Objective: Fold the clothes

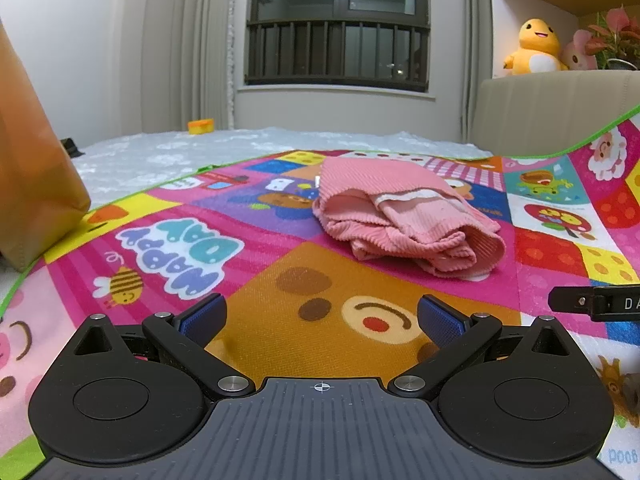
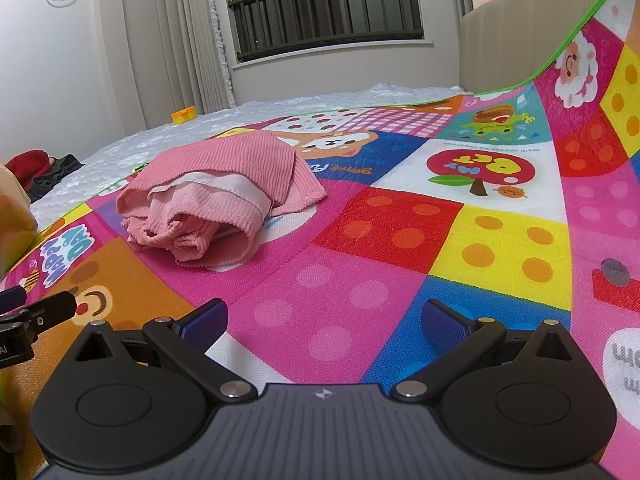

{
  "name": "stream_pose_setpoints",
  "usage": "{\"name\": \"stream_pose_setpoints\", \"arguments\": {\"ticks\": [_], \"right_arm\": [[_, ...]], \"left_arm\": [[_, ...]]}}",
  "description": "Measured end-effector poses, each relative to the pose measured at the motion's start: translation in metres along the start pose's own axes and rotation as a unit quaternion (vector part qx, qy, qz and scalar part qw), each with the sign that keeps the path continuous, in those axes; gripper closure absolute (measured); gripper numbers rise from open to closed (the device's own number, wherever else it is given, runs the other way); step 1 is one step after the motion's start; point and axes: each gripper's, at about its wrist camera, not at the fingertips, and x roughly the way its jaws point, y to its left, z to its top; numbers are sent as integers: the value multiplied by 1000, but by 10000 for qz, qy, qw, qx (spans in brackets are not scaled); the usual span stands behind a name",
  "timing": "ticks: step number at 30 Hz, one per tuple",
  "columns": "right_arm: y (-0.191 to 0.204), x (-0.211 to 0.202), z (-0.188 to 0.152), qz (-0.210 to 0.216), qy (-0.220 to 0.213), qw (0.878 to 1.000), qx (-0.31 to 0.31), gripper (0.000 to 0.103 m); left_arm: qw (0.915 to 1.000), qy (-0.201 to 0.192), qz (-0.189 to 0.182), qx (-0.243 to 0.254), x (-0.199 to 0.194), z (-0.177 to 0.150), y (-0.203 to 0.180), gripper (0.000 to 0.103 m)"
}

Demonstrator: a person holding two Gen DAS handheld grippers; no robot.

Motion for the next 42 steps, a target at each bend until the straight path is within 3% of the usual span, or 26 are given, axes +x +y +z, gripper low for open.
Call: {"name": "stream_pose_setpoints", "arguments": {"ticks": [7, 14, 20, 42], "right_arm": [[1, 0, 0, -13, -7, 10000, -5, 0], [13, 2, 0, -302, 95, 9989, -342, 0], [10, 2, 0, -196, 115, 9993, -310, 0], [9, -2, 0, -149, 12, 9995, -279, 0]], "left_arm": [[10000, -4, -14, -1, 0, 1, 1, 0], [9997, 148, -186, -63, 0, 7, 2, 0], [9990, 384, -79, 203, 2, 8, -10, 0], [9992, 383, -48, 94, 3, 4, -6, 0]]}}
